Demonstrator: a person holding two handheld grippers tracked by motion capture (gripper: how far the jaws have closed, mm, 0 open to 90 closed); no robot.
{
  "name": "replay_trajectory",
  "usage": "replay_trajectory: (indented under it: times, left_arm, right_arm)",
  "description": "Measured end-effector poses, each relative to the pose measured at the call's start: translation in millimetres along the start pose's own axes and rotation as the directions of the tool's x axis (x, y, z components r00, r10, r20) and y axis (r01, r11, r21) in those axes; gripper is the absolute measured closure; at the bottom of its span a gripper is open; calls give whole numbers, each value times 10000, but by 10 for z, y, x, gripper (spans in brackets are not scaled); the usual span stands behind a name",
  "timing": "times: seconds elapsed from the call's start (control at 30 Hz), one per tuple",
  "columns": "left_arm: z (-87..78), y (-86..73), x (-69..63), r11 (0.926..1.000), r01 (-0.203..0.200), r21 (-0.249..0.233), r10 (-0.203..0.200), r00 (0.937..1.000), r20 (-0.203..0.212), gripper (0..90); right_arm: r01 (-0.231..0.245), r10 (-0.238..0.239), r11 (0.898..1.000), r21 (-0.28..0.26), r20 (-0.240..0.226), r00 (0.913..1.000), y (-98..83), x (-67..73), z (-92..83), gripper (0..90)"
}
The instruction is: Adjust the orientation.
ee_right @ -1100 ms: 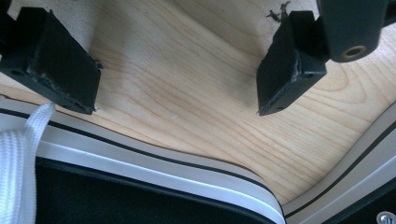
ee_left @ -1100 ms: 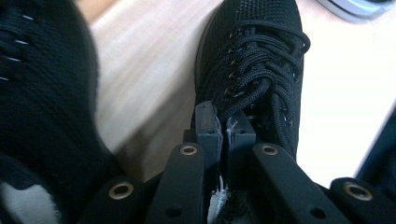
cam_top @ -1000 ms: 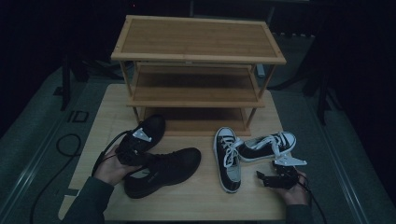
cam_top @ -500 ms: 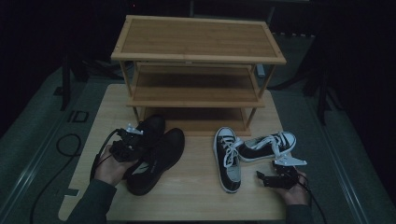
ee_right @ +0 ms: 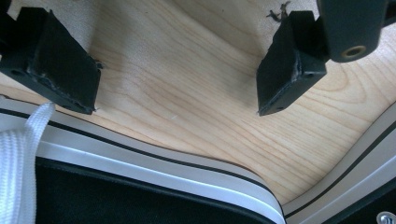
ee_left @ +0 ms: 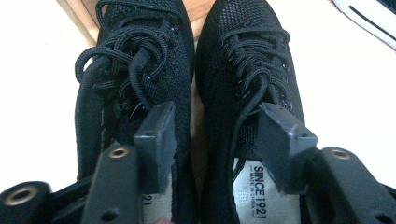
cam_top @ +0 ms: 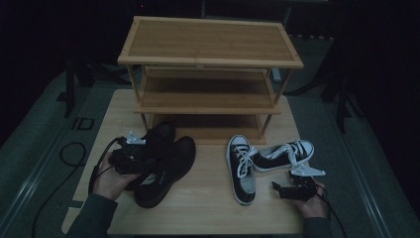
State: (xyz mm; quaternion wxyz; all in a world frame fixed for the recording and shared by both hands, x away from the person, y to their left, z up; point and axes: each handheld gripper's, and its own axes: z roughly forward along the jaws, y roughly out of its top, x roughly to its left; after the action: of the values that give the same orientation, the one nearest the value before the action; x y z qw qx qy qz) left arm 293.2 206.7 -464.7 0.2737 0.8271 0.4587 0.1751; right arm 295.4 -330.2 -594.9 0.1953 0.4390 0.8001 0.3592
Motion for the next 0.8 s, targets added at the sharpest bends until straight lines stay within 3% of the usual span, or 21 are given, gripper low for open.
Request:
replay_trajectory:
  times: [0.13,0.27,0.4,0.57,0.67,0.8]
  left_arm:
    - [-7,-10,9,10000,50,47,-48,9994,-346,297]
    - [41,-13,31,9997,32,258,-22,9992,-397,223]
    - [133,-3,50,9986,-28,533,29,10000,-17,231]
    - [246,41,75,9966,130,809,-140,9998,125,232]
    - [275,65,80,9953,20,971,-33,9999,139,233]
    - [321,71,114,9922,104,1239,-113,9999,64,377]
  right_arm:
    - [2,-2,10000,-2,1,10000,0,0,0,135]
    - [1,-1,10000,-1,0,10000,0,0,0,135]
    - [1,-1,10000,-2,1,10000,0,0,0,135]
    - [1,-1,10000,-1,0,10000,0,0,0,135]
    - [0,0,10000,-3,-1,10000,0,0,0,135]
    - [0,0,10000,-2,1,10000,0,0,0,135]
